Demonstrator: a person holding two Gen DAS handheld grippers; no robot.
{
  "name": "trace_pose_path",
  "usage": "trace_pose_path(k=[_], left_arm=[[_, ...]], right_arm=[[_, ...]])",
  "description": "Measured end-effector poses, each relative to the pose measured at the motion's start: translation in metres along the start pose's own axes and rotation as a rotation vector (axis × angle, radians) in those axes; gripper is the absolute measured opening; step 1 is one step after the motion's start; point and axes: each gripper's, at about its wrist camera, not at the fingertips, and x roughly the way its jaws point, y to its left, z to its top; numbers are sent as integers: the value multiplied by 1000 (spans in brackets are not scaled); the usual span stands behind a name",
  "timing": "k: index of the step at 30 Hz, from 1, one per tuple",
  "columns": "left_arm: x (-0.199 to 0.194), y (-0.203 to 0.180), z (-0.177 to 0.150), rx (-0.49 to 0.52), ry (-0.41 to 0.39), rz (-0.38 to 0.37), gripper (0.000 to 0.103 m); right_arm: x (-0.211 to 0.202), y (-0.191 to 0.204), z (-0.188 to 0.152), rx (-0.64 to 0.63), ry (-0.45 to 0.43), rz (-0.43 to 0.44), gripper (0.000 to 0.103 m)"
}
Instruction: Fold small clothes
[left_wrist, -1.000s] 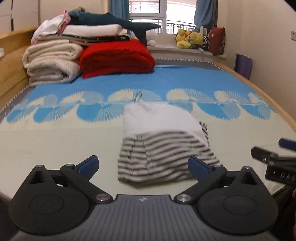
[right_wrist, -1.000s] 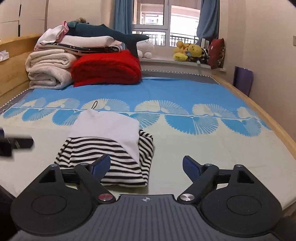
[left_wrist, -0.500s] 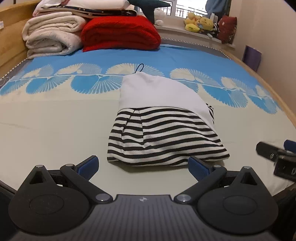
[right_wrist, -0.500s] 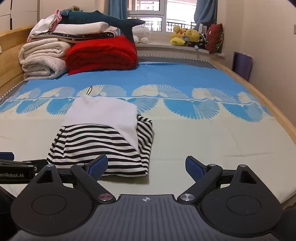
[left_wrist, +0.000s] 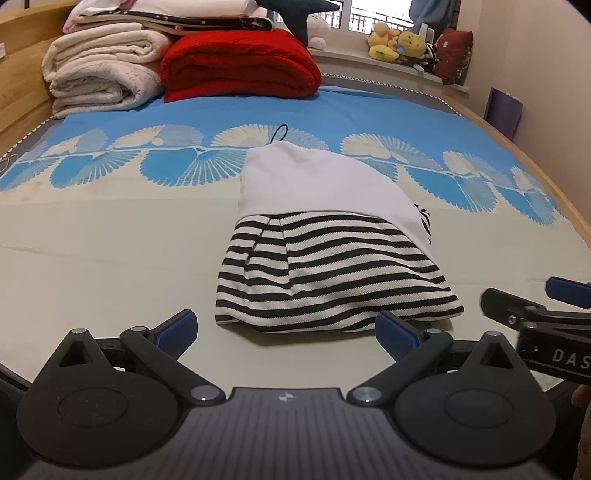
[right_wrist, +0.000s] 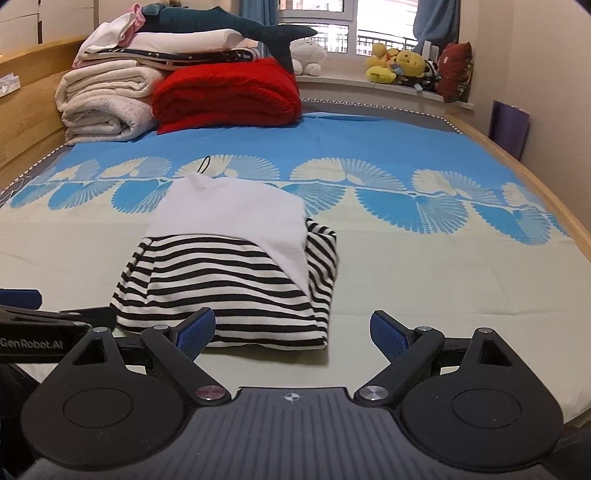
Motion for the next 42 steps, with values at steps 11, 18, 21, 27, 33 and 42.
trace_pose_path(k=[11,18,21,27,33,42], left_arm=[[3,-1,-1,7,6,-8,102],[4,-2,-2,0,19,-15,102],[5,0,-1,-13,24,-27,102],[6,-2,-2,-7,30,-20,102],[6,-2,-2,-6,31,-20,102],[7,-1,-3,-5,35,-19,102]], right_arm=[[5,7,-1,-29,14,21,91],[5,5,-2,-26,17,18,91],[7,6,-2,-26,24,14,91],[6,5,-2,-28,25,21,91],[8,4,-2,-20,36,22,91],[10,5,-3,-20,45,24,91]])
